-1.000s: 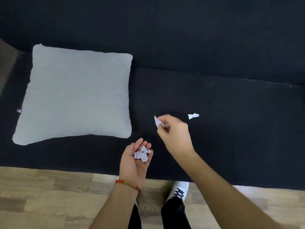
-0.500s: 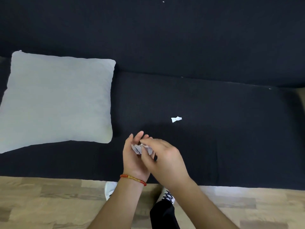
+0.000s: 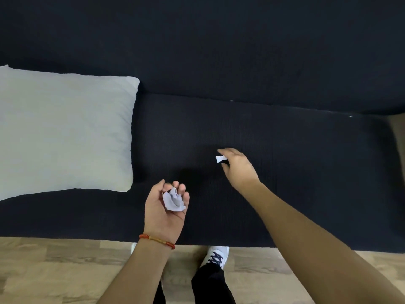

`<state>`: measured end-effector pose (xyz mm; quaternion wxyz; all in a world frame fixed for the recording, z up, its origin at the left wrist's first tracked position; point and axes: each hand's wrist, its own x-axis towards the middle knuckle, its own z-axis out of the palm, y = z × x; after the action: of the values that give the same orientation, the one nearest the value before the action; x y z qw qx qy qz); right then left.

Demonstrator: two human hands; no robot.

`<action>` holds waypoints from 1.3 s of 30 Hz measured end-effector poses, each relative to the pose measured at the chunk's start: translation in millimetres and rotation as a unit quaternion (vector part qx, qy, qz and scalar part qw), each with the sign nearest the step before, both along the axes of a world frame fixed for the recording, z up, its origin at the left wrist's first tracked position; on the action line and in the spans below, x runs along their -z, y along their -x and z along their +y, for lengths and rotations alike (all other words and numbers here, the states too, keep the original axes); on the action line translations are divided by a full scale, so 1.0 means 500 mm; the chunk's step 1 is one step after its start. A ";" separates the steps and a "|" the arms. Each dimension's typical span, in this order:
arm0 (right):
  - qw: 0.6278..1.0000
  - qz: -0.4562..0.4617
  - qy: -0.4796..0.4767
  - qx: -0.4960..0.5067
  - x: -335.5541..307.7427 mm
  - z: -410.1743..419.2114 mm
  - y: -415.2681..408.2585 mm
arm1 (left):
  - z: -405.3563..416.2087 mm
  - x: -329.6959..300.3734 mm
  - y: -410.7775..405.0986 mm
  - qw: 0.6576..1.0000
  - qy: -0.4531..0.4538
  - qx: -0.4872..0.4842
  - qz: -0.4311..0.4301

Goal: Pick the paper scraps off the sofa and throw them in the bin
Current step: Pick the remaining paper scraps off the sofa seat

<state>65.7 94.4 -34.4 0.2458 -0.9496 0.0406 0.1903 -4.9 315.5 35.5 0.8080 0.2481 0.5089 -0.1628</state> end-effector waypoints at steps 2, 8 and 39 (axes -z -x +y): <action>0.999 -0.007 0.035 -0.039 0.013 0.000 0.000 | -0.003 0.000 -0.001 1.000 0.007 -0.026 0.002; 0.999 -0.007 0.007 0.050 0.025 -0.013 0.016 | -0.021 0.009 0.001 1.000 -0.001 -0.029 0.000; 0.916 -0.161 -0.175 0.324 -0.339 -0.142 0.509 | -0.124 -0.192 0.219 0.968 0.105 0.215 -0.077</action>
<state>-188.6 23.6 135.3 0.4597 -0.8440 0.2716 -0.0507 -114.4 253.4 131.4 0.8123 0.2775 0.3597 -0.3657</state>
